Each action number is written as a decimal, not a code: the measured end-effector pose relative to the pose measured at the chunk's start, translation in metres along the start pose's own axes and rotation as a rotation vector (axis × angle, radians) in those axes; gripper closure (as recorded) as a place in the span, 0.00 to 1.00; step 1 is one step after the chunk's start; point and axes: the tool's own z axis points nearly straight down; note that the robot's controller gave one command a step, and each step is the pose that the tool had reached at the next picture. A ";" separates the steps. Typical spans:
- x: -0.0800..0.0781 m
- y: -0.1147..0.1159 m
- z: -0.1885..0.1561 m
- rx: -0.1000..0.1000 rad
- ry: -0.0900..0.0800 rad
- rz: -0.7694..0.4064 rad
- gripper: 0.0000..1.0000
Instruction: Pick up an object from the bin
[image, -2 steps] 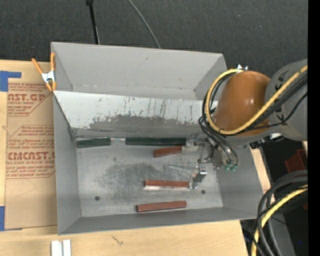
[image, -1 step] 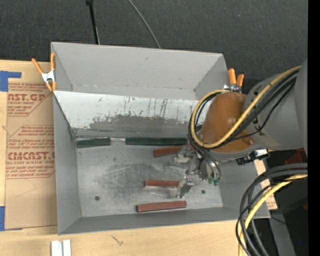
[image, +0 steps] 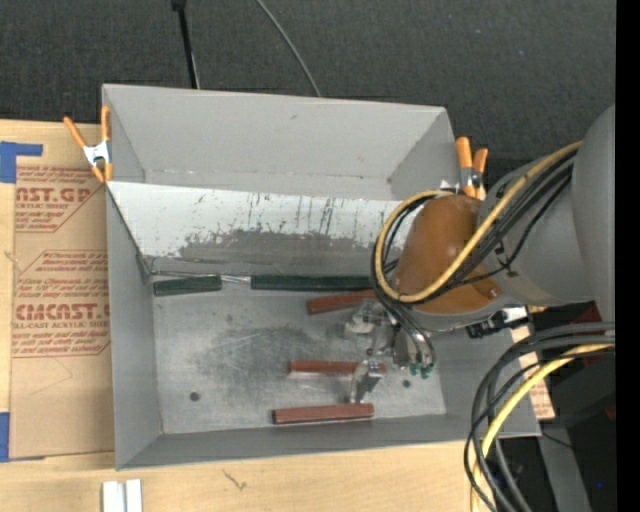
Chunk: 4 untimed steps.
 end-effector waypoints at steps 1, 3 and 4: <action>0.005 -0.002 -0.018 0.000 -0.004 0.194 0.00; 0.010 0.001 0.008 -0.007 -0.016 0.187 1.00; 0.010 0.001 0.008 -0.007 -0.016 0.187 1.00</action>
Offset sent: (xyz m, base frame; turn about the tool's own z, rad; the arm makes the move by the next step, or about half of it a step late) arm -0.0080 0.0069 -0.0126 0.0630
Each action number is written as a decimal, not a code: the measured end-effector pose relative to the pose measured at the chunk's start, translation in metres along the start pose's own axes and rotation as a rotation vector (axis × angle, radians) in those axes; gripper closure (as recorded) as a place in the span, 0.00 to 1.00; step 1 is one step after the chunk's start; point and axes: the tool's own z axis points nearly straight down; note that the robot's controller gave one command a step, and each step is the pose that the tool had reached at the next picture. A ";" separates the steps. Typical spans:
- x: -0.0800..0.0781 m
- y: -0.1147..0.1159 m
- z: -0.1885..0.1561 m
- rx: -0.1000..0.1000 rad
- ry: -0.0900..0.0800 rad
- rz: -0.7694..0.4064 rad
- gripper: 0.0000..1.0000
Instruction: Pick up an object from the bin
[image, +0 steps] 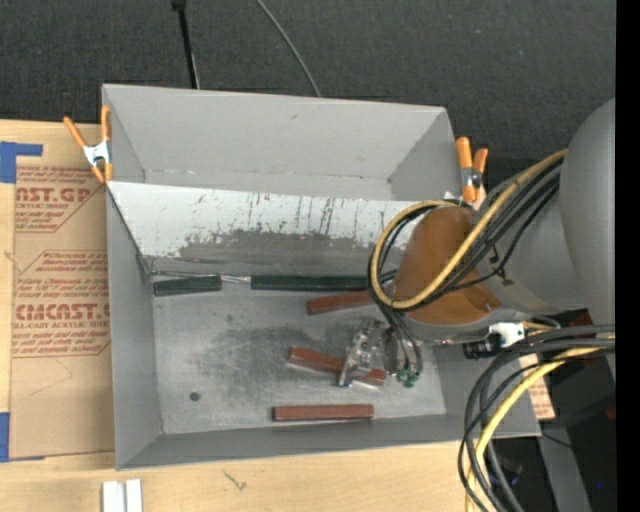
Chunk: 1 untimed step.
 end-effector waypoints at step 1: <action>0.000 0.000 -0.002 0.001 0.002 0.000 1.00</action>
Offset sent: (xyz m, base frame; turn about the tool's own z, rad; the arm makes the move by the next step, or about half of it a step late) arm 0.0000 -0.0001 0.0557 0.0000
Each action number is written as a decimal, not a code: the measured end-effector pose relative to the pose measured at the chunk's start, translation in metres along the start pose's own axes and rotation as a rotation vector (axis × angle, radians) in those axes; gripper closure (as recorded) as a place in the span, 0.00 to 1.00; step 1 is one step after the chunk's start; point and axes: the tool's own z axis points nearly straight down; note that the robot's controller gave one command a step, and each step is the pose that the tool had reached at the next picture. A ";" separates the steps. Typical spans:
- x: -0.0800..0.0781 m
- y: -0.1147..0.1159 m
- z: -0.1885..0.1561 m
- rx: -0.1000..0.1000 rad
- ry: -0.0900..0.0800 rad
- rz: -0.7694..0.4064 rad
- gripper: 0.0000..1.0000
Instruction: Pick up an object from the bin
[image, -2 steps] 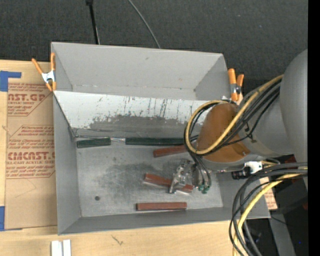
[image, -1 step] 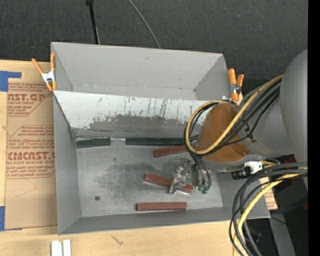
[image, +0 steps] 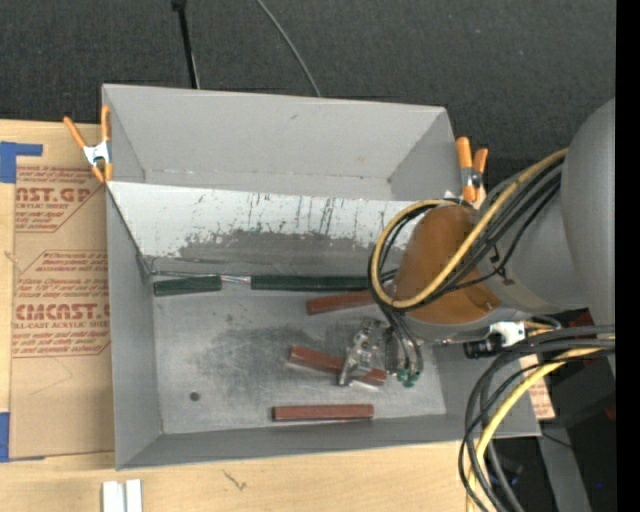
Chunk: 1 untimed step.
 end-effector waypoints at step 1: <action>0.002 -0.001 -0.007 0.005 0.010 -0.001 1.00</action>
Offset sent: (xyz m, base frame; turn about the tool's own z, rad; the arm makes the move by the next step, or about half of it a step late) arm 0.0002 0.0001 0.0229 -0.0001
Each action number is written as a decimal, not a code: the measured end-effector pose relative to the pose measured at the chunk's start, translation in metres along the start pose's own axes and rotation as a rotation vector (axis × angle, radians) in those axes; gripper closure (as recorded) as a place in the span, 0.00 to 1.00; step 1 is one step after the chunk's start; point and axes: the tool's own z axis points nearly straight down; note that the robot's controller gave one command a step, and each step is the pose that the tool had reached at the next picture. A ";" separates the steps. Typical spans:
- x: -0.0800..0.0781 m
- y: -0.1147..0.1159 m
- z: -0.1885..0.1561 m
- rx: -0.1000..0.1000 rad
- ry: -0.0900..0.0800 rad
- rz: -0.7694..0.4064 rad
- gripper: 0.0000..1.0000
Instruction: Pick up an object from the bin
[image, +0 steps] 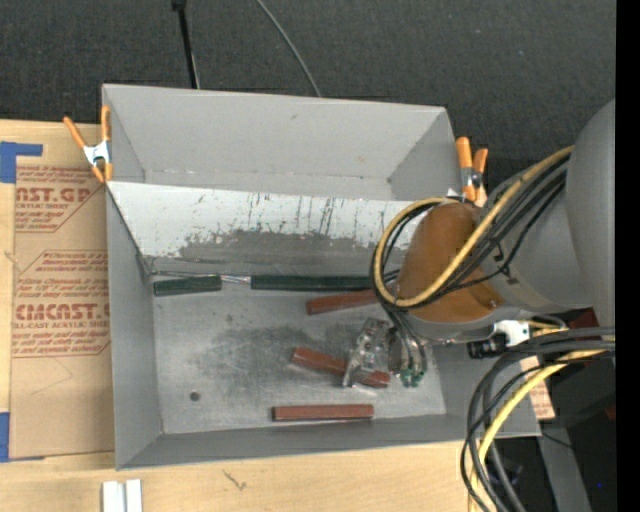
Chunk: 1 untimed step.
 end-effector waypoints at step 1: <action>0.000 -0.001 -0.019 0.002 0.001 0.001 1.00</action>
Offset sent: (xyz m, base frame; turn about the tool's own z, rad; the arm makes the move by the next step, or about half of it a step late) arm -0.0001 -0.0001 0.0831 0.0000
